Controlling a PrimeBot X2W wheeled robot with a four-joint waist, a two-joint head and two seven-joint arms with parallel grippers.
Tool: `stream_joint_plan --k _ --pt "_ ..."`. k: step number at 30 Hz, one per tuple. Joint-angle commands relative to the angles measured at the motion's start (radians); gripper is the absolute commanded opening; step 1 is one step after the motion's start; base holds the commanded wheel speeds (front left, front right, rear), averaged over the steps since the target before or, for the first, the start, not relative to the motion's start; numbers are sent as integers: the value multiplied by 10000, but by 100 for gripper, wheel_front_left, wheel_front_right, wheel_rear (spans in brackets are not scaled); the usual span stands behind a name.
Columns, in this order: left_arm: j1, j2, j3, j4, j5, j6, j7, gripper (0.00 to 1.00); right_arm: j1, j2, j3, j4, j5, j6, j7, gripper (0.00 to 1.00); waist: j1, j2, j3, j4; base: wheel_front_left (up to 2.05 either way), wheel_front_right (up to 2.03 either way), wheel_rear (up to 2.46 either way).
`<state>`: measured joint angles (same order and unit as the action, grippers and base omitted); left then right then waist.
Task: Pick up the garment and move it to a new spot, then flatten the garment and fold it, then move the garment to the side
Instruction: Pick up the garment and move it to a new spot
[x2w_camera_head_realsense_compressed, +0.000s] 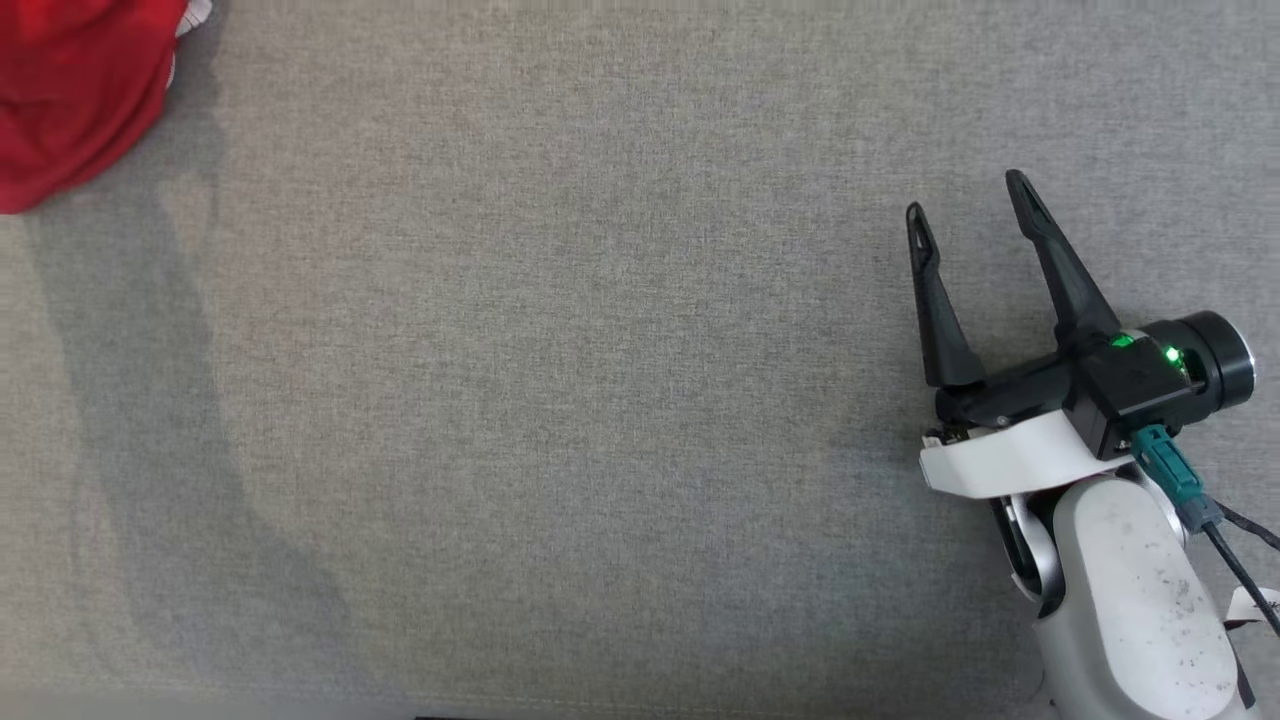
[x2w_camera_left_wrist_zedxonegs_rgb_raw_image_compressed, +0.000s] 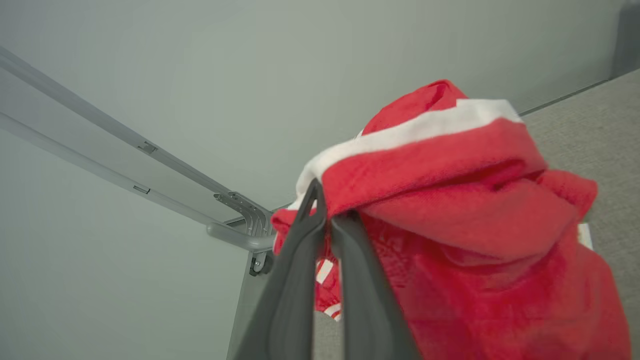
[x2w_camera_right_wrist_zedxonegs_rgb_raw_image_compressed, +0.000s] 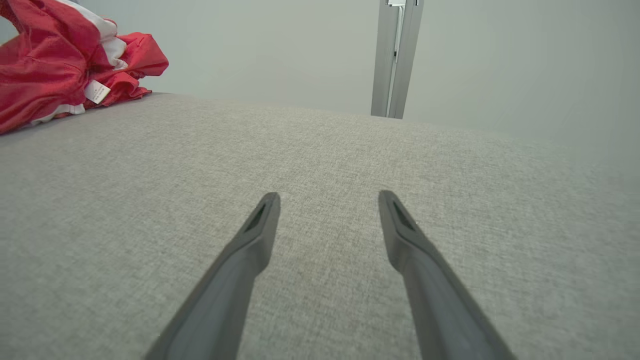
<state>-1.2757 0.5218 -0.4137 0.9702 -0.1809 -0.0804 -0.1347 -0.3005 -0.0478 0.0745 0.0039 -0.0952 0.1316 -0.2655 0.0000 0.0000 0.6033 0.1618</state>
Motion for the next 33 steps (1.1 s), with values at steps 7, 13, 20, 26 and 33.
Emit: stream_joint_plan --k 7,13,20,26,33 --pt "-614 -114 -798 -287 454 -316 61 0 509 -37 -228 438 740 -17 8 100 0 0 -2249 -508 0 0 0" --pt "-1017 -548 -1530 -800 411 -461 395 0 954 -37 -723 662 1250 -17 8 100 0 0 -3571 -1152 0 0 0" --pt "-1271 -1288 -2253 -1466 -126 -501 780 0 1397 -40 -1662 717 1538 -17 8 100 0 0 -4362 -2173 0 0 0" --pt "-1238 -1881 -2386 -2075 -925 -492 903 0 1549 -30 -2142 663 1652 -15 8 100 0 0 -4310 -2902 0 0 0" --pt "477 -2809 -2192 -2348 -1829 -103 802 0 1526 -30 -2144 759 1907 -15 8 100 0 0 -4016 -3185 0 0 0"
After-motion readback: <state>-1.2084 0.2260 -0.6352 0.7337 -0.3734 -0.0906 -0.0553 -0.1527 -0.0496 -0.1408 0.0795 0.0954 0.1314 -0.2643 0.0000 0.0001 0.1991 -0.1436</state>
